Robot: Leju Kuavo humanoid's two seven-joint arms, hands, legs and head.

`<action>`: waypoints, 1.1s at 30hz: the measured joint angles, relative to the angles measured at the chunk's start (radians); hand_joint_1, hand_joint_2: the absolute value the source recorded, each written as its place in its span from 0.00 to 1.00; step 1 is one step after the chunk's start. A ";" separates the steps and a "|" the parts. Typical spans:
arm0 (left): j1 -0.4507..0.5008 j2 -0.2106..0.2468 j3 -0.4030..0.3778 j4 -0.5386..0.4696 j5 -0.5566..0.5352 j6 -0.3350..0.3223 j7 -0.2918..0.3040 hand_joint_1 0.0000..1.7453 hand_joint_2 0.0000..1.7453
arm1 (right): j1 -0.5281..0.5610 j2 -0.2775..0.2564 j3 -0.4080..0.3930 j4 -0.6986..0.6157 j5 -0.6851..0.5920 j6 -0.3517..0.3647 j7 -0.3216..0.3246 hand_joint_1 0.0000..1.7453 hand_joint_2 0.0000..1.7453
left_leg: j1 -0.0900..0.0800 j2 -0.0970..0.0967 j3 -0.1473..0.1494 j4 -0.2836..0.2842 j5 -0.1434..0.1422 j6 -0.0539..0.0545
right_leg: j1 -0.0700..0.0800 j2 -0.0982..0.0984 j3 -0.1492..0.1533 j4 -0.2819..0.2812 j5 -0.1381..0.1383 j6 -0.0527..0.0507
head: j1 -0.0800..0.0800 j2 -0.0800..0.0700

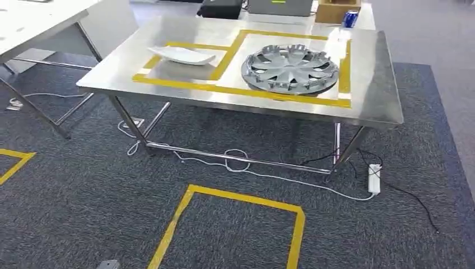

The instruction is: Take the parts from the cabinet and place them on the table.

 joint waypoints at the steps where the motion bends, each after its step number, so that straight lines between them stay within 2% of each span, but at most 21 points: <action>1: 0.002 0.000 0.000 0.000 -0.003 0.000 0.005 0.00 0.00 | -0.001 -0.001 0.000 0.000 -0.001 0.010 -0.002 0.00 1.00 | 0.002 0.000 -0.018 0.049 -0.069 -0.007 | 0.000 0.000 -0.015 0.000 0.013 -0.009 | -0.008 0.000; 3: 0.001 0.000 -0.001 0.000 -0.004 -0.001 0.007 0.00 0.00 | 0.002 -0.002 0.000 0.000 -0.002 0.029 -0.003 0.00 1.00 | 0.005 0.000 -0.066 0.214 -0.187 -0.018 | 0.000 -0.001 -0.042 0.001 0.039 -0.009 | -0.010 0.000; 4: 0.000 0.001 -0.001 0.000 -0.004 -0.001 0.007 0.00 0.00 | 0.002 -0.002 0.000 0.000 -0.002 0.036 -0.003 0.00 1.00 | 0.006 0.000 -0.080 0.283 -0.211 -0.021 | 0.000 -0.001 -0.058 0.003 0.052 -0.009 | -0.010 0.000; 6: 0.001 0.002 -0.001 0.000 -0.005 -0.002 0.010 0.00 0.00 | 0.003 -0.002 0.000 0.000 -0.003 0.043 -0.002 0.00 1.00 | 0.009 0.000 -0.057 0.308 -0.174 -0.023 | -0.001 -0.001 -0.091 0.007 0.073 -0.003 | -0.011 0.000; 7: 0.001 0.003 -0.001 0.000 -0.005 -0.002 0.010 0.00 0.00 | 0.004 -0.002 0.000 0.001 -0.004 0.047 -0.002 0.00 0.00 | 0.011 0.000 -0.013 0.257 -0.131 -0.024 | -0.002 -0.001 -0.108 0.011 0.084 0.001 | -0.010 0.000; 9: -0.001 0.005 -0.001 0.000 -0.005 -0.002 0.010 0.00 0.00 | 0.003 -0.002 0.000 0.002 -0.004 0.048 -0.002 0.00 0.00 | 0.017 0.000 0.117 0.078 -0.092 -0.030 | -0.006 -0.001 -0.131 0.020 0.100 0.010 | -0.011 0.000; 10: -0.004 0.004 -0.001 0.000 -0.005 -0.004 0.010 0.00 0.00 | 0.003 -0.004 0.000 0.002 -0.005 0.048 0.000 0.00 0.00 | 0.018 -0.001 0.170 -0.001 -0.113 -0.030 | 0.001 0.000 -0.141 0.026 0.106 0.016 | -0.014 0.000; 11: -0.006 0.004 -0.002 0.000 -0.005 -0.006 0.010 0.00 0.00 | 0.003 -0.004 0.000 0.002 -0.007 0.048 0.003 0.00 0.00 | 0.012 -0.005 0.179 -0.036 -0.126 -0.010 | 0.001 -0.001 -0.148 0.028 0.117 0.021 | -0.012 0.000; 14: -0.002 0.004 -0.002 0.000 -0.008 -0.008 0.013 0.00 0.00 | 0.007 -0.005 -0.005 0.002 -0.018 0.051 0.008 0.00 0.00 | 0.008 0.002 0.153 -0.023 -0.108 0.014 | 0.000 0.003 -0.158 0.019 0.144 0.037 | -0.012 0.000; 15: -0.001 0.002 -0.002 0.000 -0.010 -0.005 0.014 0.00 0.00 | 0.008 -0.007 -0.006 0.002 -0.021 0.059 0.007 0.00 0.00 | 0.013 0.008 0.147 -0.026 -0.104 0.024 | -0.003 0.004 -0.171 0.028 0.123 0.043 | -0.013 0.000; 16: -0.001 0.003 -0.002 0.000 -0.010 0.002 0.014 0.00 0.00 | 0.011 -0.007 -0.006 0.002 -0.022 0.066 0.007 0.00 0.00 | 0.013 0.010 0.140 -0.025 -0.098 0.034 | -0.003 0.003 -0.185 0.070 0.076 0.047 | -0.006 0.000; 18: -0.002 0.005 -0.002 0.000 -0.010 0.010 0.013 0.00 0.00 | 0.013 -0.007 -0.011 0.002 -0.025 0.067 0.003 0.00 0.00 | 0.009 0.021 0.124 -0.025 -0.086 0.045 | -0.004 0.003 -0.242 0.237 -0.024 0.054 | -0.001 0.000; 20: 0.000 0.005 -0.002 0.000 -0.011 0.014 0.013 0.00 0.00 | 0.013 -0.007 -0.013 0.003 -0.025 0.065 0.001 0.00 0.00 | 0.004 0.033 0.108 -0.024 -0.074 0.047 | -0.004 0.003 -0.272 0.357 -0.063 0.054 | -0.002 0.000; 21: 0.000 0.004 -0.002 0.000 -0.013 0.016 0.013 0.00 0.00 | 0.014 -0.007 -0.013 0.003 -0.025 0.062 0.000 0.00 0.00 | 0.001 0.039 0.102 -0.023 -0.070 0.048 | -0.003 0.003 -0.251 0.344 -0.048 0.051 | 0.000 0.000; 23: 0.000 0.003 -0.002 0.000 -0.015 0.019 0.013 0.00 0.00 | 0.016 -0.007 -0.014 0.003 -0.023 0.058 -0.005 0.00 0.00 | -0.003 0.053 0.099 -0.022 -0.065 0.046 | 0.001 -0.003 -0.137 0.184 0.015 0.039 | -0.001 0.000; 24: 0.000 0.002 -0.002 0.000 -0.015 0.023 0.015 0.00 0.00 | 0.015 -0.007 -0.014 0.003 -0.022 0.056 -0.008 0.00 0.00 | -0.005 0.060 0.100 -0.022 -0.064 0.044 | 0.004 -0.020 -0.069 0.084 0.042 0.032 | -0.001 0.000; 25: 0.000 0.000 -0.002 0.000 -0.016 0.026 0.020 0.00 0.00 | 0.012 -0.008 -0.014 0.003 -0.020 0.056 -0.011 0.00 0.00 | -0.007 0.069 0.100 -0.022 -0.062 0.041 | 0.013 -0.065 -0.033 0.016 0.018 0.024 | -0.001 0.000; 28: 0.000 -0.001 -0.002 0.000 -0.016 0.035 0.031 0.00 0.00 | 0.009 -0.008 -0.014 0.003 -0.016 0.051 -0.018 0.00 0.00 | -0.009 0.097 0.100 -0.019 -0.055 0.028 | 0.023 -0.048 -0.044 0.010 0.029 0.007 | -0.001 0.000; 30: -0.001 0.000 -0.002 0.000 -0.015 0.035 0.043 0.00 0.00 | 0.014 -0.007 -0.014 0.003 -0.013 0.049 -0.020 0.00 0.00 | -0.009 0.102 0.096 -0.015 -0.063 0.016 | 0.010 -0.026 -0.039 -0.003 0.044 -0.008 | 0.001 0.000; 32: 0.000 -0.003 -0.001 0.000 -0.013 0.034 0.051 0.00 0.00 | 0.012 -0.008 -0.014 0.003 -0.008 0.047 -0.023 0.00 0.00 | -0.004 0.027 0.060 0.077 -0.141 0.004 | 0.009 -0.009 -0.056 -0.002 0.056 -0.016 | -0.006 0.000; 33: 0.001 -0.003 0.000 0.000 -0.012 0.033 0.053 0.00 0.00 | 0.012 -0.008 -0.014 0.003 -0.006 0.047 -0.024 0.00 0.00 | 0.001 0.015 0.025 0.161 -0.187 0.000 | 0.010 0.002 -0.063 -0.002 0.061 -0.017 | -0.007 0.000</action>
